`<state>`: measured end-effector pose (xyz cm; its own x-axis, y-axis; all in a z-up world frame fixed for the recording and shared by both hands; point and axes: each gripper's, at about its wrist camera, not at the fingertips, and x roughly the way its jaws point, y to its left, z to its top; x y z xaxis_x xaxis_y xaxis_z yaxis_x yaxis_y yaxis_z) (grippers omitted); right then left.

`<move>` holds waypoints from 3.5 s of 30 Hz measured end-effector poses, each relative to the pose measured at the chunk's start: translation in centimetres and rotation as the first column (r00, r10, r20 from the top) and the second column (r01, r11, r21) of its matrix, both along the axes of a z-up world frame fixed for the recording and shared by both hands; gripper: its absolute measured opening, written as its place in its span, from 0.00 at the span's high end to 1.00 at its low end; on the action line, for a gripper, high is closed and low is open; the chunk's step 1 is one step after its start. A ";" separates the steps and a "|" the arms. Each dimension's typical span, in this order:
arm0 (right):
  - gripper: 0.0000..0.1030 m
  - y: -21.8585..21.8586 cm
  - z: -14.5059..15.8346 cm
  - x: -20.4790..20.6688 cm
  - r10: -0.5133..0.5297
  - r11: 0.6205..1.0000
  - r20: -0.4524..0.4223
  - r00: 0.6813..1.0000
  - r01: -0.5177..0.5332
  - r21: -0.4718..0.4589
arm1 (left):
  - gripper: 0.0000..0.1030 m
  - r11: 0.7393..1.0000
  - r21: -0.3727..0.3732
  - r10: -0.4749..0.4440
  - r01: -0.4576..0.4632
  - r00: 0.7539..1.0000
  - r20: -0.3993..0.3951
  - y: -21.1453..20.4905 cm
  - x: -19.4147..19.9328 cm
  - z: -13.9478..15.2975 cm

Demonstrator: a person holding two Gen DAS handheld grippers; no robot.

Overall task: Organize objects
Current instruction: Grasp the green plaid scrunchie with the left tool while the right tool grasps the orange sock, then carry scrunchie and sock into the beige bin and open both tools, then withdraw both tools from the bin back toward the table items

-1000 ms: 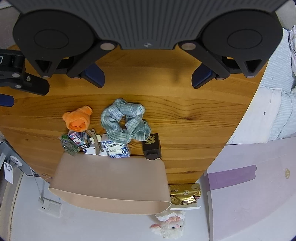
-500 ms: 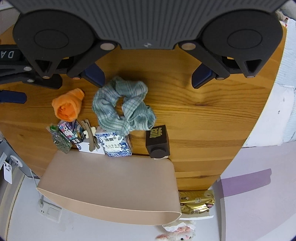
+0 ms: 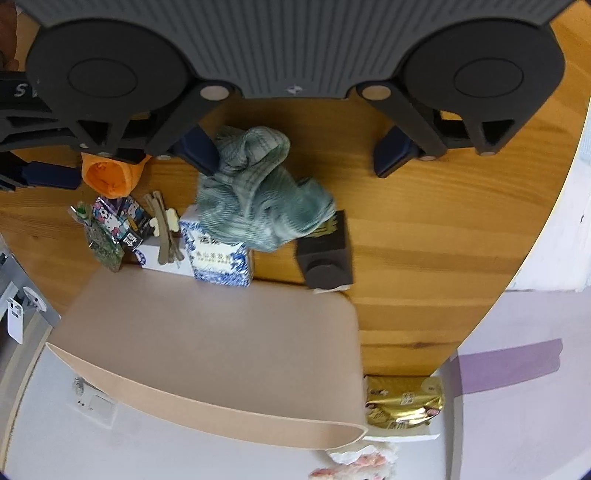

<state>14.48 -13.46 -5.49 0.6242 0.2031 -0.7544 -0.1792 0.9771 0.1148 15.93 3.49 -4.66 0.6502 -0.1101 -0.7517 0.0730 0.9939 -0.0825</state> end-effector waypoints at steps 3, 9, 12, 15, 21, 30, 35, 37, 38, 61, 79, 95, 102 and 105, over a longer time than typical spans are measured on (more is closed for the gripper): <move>0.37 0.3 0.0 -0.1 0.014 0.999 0.023 1.000 -0.014 -0.029 | 0.36 1.000 0.010 -0.021 0.021 1.000 0.018 -0.5 0.0 0.1; 0.72 0.4 0.1 -0.6 0.029 0.998 0.047 0.998 -0.027 -0.055 | 0.74 0.997 -0.021 -0.075 0.076 0.997 0.030 -1.1 -0.4 0.2; 0.83 0.1 0.1 -1.1 0.043 0.998 0.045 0.998 -0.041 -0.048 | 0.82 0.997 -0.004 -0.079 0.079 0.996 0.036 -1.4 -1.0 0.4; 0.85 -0.3 0.2 -1.7 0.043 0.999 0.039 0.998 -0.042 -0.035 | 0.85 0.997 -0.002 -0.079 0.080 0.996 0.044 -1.5 -1.8 0.9; 0.85 -1.5 2.1 -3.6 0.025 1.000 0.087 0.996 -0.024 -0.018 | 0.85 0.997 0.010 -0.071 0.071 0.992 0.101 -1.5 -4.2 2.9; 0.85 -2.8 6.4 -5.3 0.011 1.000 0.209 0.978 -0.013 0.008 | 0.85 0.998 0.032 -0.051 0.045 0.975 0.215 -1.2 -6.7 7.2; 0.85 -3.7 8.7 -5.0 -0.010 1.000 0.284 0.959 0.006 0.016 | 0.85 0.997 0.060 -0.057 0.041 0.957 0.283 -1.1 -7.3 9.8; 0.85 -4.0 9.7 -4.6 -0.018 1.000 0.314 0.949 0.014 0.017 | 0.85 0.996 0.076 -0.060 0.038 0.949 0.311 -1.2 -7.1 10.8; 0.85 -4.0 10.2 -4.3 -0.022 1.000 0.327 0.945 0.016 0.019 | 0.85 0.996 0.085 -0.059 0.033 0.944 0.324 -1.3 -6.9 11.2; 0.85 -2.2 12.4 10.1 -0.064 0.997 0.357 0.932 0.071 -0.006 | 0.85 0.989 0.137 -0.088 0.048 0.948 0.304 -2.9 10.2 11.5; 0.79 -0.7 6.1 16.9 -0.016 0.989 0.110 0.994 0.032 -0.146 | 0.77 0.976 0.191 -0.109 0.108 0.994 -0.008 -4.8 17.5 5.0; 0.24 -2.7 11.0 12.6 -0.047 0.993 0.255 0.966 0.072 -0.089 | 0.25 0.983 0.174 -0.086 0.060 0.986 0.144 -4.6 13.7 9.4; 0.11 -3.7 13.6 8.9 -0.053 0.996 0.312 0.949 0.073 -0.055 | 0.21 0.984 0.174 -0.067 0.034 0.980 0.190 -4.3 10.2 11.0; 0.10 -3.7 14.2 7.4 -0.046 0.996 0.324 0.945 0.067 -0.055 | 0.21 0.987 0.159 -0.051 0.019 0.978 0.201 -3.8 8.6 11.4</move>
<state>21.85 -17.14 8.67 0.8449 0.1178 -0.5218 -0.1401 0.9901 -0.0034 24.54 -0.28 6.72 0.7891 -0.0279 -0.6136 0.1071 0.9899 0.0926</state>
